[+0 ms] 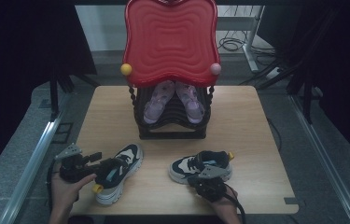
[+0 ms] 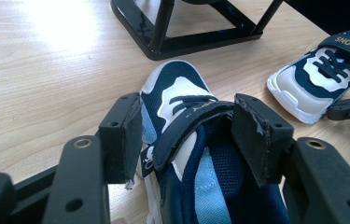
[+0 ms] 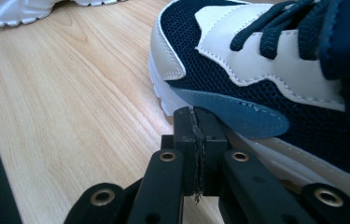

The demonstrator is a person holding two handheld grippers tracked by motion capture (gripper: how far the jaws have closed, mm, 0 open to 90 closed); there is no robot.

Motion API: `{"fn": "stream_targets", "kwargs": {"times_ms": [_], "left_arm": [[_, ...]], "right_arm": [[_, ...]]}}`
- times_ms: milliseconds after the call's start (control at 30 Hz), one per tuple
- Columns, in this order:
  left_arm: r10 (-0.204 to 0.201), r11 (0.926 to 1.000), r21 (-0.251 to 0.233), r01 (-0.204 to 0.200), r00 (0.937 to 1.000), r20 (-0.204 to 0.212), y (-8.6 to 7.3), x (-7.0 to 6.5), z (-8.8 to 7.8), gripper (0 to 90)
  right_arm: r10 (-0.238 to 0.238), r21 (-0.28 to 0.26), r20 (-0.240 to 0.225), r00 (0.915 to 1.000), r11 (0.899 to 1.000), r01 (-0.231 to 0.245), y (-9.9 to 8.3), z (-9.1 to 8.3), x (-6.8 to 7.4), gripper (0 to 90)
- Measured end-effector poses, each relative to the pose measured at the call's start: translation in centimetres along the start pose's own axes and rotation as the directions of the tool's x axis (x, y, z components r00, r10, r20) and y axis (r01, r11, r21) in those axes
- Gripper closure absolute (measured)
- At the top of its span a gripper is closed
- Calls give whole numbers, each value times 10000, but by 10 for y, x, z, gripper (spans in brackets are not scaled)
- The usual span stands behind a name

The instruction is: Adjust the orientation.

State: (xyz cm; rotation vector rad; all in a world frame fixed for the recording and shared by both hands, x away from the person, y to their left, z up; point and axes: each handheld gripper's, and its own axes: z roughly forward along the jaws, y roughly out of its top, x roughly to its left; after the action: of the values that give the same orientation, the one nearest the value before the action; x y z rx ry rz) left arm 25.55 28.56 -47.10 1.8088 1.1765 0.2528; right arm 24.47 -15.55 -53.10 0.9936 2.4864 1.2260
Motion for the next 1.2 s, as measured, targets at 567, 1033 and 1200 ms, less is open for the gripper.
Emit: {"fn": "stream_targets", "kwargs": {"times_ms": [567,1033,1200], "left_arm": [[-11,10000,31,11,10000,-22,-1,1,0,437],[-5,10000,59,6,10000,-18,-1,1,1,437],[15,10000,87,-15,10000,-2,-1,1,2,437]], "right_arm": [[390,-262,386,9985,9989,-380,14,22,1,890],[366,-371,656,9972,9987,-342,23,39,8,888],[359,-415,854,9957,9986,-324,26,42,9,888]]}}
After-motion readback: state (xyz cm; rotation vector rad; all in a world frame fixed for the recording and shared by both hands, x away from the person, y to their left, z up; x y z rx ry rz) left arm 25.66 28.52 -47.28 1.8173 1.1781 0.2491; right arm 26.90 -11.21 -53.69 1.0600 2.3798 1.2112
